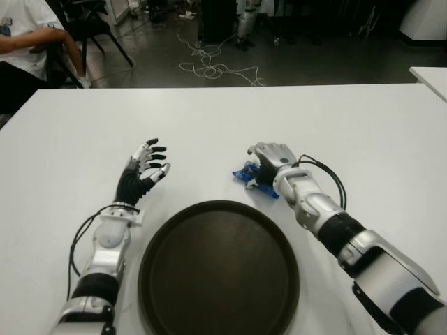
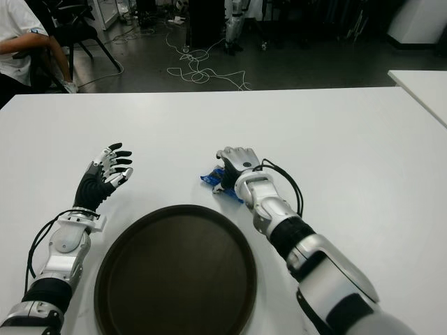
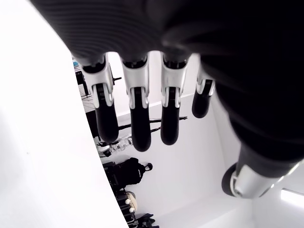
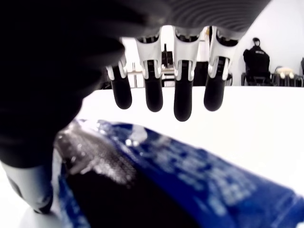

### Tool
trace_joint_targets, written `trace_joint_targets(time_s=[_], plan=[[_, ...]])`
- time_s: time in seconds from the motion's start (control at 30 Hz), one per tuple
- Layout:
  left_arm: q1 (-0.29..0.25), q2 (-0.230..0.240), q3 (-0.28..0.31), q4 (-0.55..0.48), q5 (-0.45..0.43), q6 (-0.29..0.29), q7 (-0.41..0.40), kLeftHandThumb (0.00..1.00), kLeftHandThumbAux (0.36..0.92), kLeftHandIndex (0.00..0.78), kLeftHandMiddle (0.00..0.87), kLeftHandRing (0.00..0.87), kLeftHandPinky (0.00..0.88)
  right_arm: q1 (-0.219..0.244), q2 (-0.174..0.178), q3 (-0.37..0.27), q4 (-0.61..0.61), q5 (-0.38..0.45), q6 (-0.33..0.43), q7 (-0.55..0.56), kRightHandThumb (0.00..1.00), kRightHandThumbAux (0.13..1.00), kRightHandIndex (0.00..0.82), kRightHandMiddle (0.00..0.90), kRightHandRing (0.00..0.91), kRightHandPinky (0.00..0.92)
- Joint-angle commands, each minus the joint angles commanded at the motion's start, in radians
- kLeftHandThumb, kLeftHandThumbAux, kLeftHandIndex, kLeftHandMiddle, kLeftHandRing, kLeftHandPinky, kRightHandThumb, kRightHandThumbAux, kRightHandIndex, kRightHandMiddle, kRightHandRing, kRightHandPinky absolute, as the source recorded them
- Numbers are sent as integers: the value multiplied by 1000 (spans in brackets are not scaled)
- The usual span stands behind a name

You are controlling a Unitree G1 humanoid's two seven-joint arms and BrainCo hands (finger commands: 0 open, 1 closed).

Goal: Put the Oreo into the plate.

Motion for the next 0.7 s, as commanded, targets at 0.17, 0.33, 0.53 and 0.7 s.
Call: trace_joint_targets(time_s=[0.17, 0.33, 0.53, 0.7], plan=[[-2, 0, -2, 0, 1, -6, -3, 110, 669, 151, 264, 265, 263, 28, -22, 9, -90, -14, 36, 60, 0, 833, 191, 165, 203, 261], [-1, 0, -2, -4, -2, -7, -7, 95, 672, 154, 264, 264, 258, 52, -43, 13, -163, -30, 73, 110, 0, 832, 156, 129, 163, 230], [0, 0, -1, -7, -4, -4, -12, 90, 667, 157, 263, 261, 247, 83, -61, 5, -210, -46, 89, 124, 0, 830, 166, 129, 162, 228], [0, 0, 2, -5, -9, -3, -16, 111, 659, 158, 264, 262, 247, 92, -62, 5, -222, -56, 102, 118, 0, 819, 170, 141, 182, 246]])
